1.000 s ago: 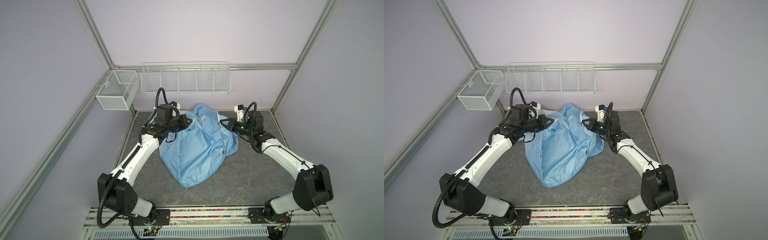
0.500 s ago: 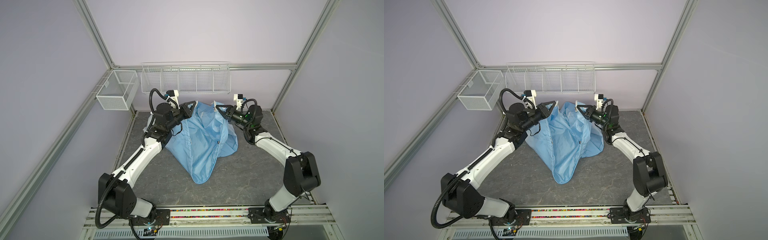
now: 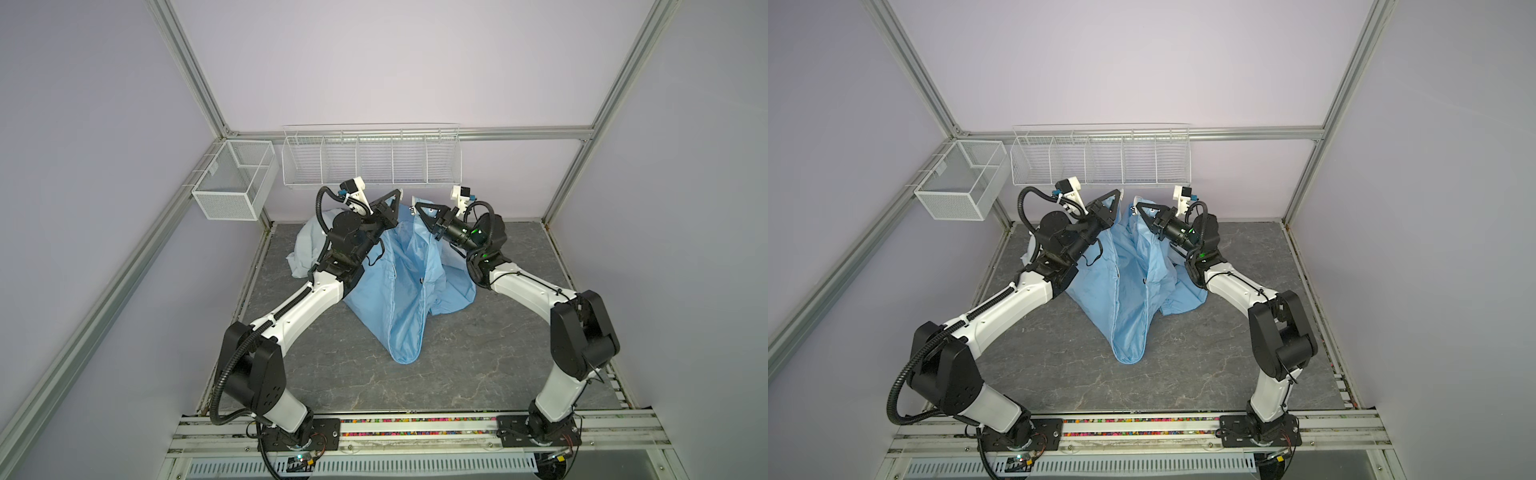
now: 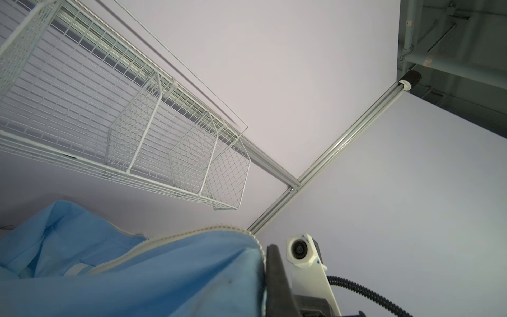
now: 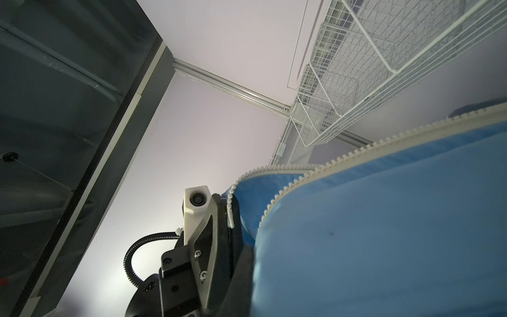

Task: Zip up the jacket

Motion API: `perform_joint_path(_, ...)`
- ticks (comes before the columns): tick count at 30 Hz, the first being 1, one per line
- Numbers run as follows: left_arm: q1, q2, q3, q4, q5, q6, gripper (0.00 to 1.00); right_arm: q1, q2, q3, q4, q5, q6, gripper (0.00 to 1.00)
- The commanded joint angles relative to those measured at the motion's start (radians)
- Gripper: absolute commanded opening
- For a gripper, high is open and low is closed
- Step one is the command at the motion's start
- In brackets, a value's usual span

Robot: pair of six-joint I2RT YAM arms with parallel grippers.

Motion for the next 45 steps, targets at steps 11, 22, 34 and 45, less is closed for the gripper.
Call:
perform_joint_path(11,-0.020,0.016,-0.031,0.179,-0.031,-0.088,0.00,0.036,0.029,0.076,0.121,0.091,0.020,0.07)
perform_joint_path(22,-0.021,0.059,-0.029,0.277,-0.028,-0.167,0.00,0.058,0.028,0.079,0.157,0.102,0.034,0.07)
perform_joint_path(34,-0.021,0.074,-0.040,0.352,-0.020,-0.247,0.00,0.061,0.040,0.076,0.214,0.139,0.066,0.07)
perform_joint_path(45,-0.021,0.081,-0.050,0.378,-0.011,-0.278,0.00,0.063,0.044,0.084,0.239,0.140,0.068,0.07)
